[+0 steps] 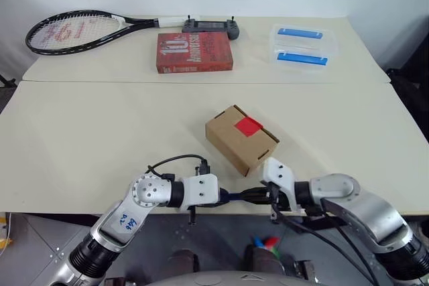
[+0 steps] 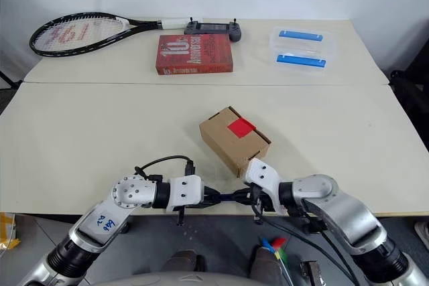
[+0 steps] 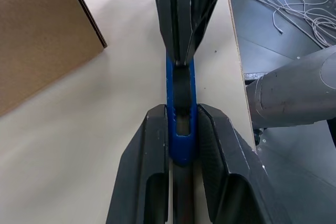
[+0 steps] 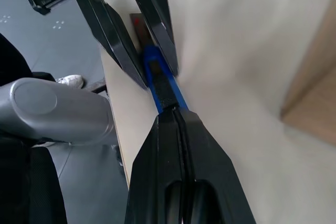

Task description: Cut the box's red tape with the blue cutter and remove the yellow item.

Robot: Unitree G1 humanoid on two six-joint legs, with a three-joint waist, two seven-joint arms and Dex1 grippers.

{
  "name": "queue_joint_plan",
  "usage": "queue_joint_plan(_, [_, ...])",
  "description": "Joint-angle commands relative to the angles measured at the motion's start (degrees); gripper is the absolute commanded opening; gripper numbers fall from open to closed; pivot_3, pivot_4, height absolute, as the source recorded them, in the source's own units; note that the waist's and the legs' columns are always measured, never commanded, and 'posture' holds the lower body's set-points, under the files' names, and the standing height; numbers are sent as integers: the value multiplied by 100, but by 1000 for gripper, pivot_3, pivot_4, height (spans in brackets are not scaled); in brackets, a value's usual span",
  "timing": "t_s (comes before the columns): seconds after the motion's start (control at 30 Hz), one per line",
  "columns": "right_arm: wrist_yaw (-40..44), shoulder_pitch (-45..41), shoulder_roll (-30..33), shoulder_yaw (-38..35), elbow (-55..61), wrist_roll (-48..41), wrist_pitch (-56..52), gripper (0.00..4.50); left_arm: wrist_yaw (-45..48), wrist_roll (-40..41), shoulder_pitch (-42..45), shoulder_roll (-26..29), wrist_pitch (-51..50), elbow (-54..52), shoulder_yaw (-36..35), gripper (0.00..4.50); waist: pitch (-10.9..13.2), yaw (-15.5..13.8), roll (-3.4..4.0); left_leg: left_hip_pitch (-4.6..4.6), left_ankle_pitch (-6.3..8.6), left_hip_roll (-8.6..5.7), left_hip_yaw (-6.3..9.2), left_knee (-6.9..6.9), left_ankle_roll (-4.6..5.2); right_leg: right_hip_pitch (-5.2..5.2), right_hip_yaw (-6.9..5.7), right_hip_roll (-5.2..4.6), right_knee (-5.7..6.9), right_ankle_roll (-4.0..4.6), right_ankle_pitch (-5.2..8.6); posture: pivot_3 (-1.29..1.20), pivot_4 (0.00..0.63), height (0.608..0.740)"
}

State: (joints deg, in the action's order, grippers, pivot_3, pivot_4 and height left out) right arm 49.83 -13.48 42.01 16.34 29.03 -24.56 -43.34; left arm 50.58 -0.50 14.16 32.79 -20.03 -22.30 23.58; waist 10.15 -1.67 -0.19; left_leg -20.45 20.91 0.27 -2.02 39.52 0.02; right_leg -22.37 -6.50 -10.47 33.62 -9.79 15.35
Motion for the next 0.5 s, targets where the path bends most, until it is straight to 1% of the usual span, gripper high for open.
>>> queue_joint_plan(0.03, [-35,-65,-98,54,118,-6,-46,34,-20,-146,-30,-16,-47,38,187,436,0,1,0,0,0,0,0,1,0,0,0,0,1,0,0,0,150,740])
queue_joint_plan(0.13, [122,78,-8,-269,261,-236,14,34,-60,-149,-59,-30,34,75,154,436,0,-6,0,0,0,0,0,5,0,0,0,0,3,0,0,0,150,740])
queue_joint_plan(0.17, [197,213,37,-661,403,-537,-19,34,-105,-128,-116,-34,263,119,76,436,0,-7,0,-1,0,0,0,5,1,0,0,0,3,0,0,0,150,740])
queue_joint_plan(0.23, [266,371,86,-1108,552,-892,-62,34,-161,-104,-180,-44,563,194,-10,436,1,-9,1,-8,2,-1,1,6,3,-3,0,-1,0,0,0,0,150,740])
queue_joint_plan(0.27, [169,484,97,-1758,675,-1768,-490,34,-172,75,-297,-113,1071,257,-165,436,1,-6,0,-8,4,0,1,6,5,-3,0,-1,1,0,-1,0,150,740])
queue_joint_plan(0.3, [-133,558,91,-2416,720,-2658,-863,190,-174,252,-415,-165,1495,297,-322,436,2,-2,2,-9,5,0,1,6,6,-3,0,0,-1,0,-1,0,150,740])
queue_joint_plan(0.33, [-455,734,394,-3029,685,-3983,-1298,394,-231,265,-527,-147,2115,409,-470,436,3,3,1,-9,6,1,0,6,6,-4,0,-1,-3,0,-1,0,150,740])
queue_joint_plan(0.37, [-782,926,625,-3578,681,-4929,-1549,625,-180,305,-607,-104,2714,499,-579,436,4,-12,3,-12,8,5,1,6,7,-5,-2,-1,-2,1,-2,0,150,740])
queue_joint_plan(0.43, [-1325,1252,1071,-4102,659,-5991,-1743,1279,-119,313,-646,-66,3489,718,-675,436,5,-14,3,-12,15,10,5,8,8,-4,-13,-3,-3,4,-4,0,150,740])
queue_joint_plan(0.5, [-1849,1721,1661,-4474,553,-7007,-1915,1942,-83,331,-575,-69,4072,904,-719,436,5,-29,3,-13,16,18,2,9,6,-3,-18,1,-6,6,-5,0,150,740])
